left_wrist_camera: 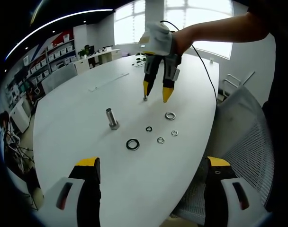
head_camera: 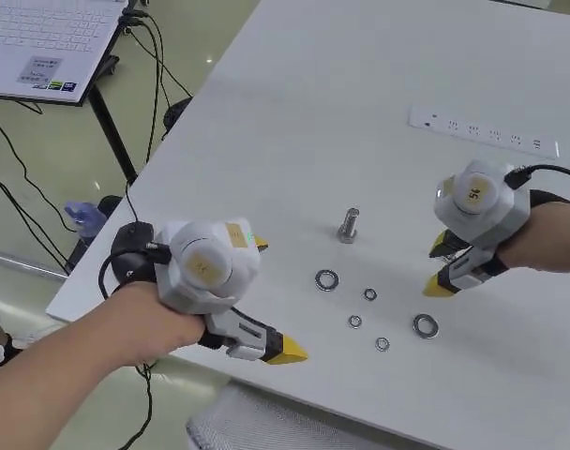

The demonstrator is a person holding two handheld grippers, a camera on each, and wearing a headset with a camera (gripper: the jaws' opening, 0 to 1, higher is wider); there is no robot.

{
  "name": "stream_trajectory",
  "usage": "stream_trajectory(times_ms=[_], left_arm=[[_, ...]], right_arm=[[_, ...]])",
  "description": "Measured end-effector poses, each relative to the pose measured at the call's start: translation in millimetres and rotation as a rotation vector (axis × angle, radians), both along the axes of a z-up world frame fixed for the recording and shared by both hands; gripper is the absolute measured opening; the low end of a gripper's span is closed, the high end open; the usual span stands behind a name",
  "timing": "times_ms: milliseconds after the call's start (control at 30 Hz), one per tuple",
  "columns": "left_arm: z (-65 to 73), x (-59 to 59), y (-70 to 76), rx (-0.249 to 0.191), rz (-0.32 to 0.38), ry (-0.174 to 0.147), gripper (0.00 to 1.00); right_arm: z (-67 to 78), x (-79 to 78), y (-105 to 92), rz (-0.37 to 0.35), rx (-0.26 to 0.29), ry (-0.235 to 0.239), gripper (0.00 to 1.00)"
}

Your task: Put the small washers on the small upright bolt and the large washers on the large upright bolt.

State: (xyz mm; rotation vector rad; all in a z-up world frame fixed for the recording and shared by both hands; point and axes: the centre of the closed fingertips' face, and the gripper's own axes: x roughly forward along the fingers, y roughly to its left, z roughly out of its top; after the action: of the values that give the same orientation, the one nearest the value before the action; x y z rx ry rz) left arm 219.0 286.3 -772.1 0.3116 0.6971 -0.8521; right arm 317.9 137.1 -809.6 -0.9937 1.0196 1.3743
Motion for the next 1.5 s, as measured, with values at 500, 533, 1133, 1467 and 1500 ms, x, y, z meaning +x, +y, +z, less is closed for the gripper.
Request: stream_trajectory(times_ms=[500,533,1133,1467,1500], left_arm=[[1.4,2.4,-5.2,0.001,-0.014,-0.008,0.90],[1.4,2.7,-5.2,0.002,-0.014,-0.009,0.90],[2.5,2.1,-5.8,-0.030,-0.005,-0.001,0.94],[1.2,2.2,-2.7,-0.027,-0.004,-0.001,0.96],[1.0,1.6,-2.6,-0.028,-0.005,0.002,0.95]], right_arm=[[-7.1,-19.5,26.5,0.011,0.066,0.012,0.39],[-8.6,-19.9,27.0,0.013,0.064,0.012,0.39],[-33.0,-18.7,45.6,0.038,0.075,0.000,0.36],[-43.9,-21.3,51.2,0.042,0.054,-0.003,0.32],[-45.0,-22.7,51.4,0.039,0.052,0.004,0.32]])
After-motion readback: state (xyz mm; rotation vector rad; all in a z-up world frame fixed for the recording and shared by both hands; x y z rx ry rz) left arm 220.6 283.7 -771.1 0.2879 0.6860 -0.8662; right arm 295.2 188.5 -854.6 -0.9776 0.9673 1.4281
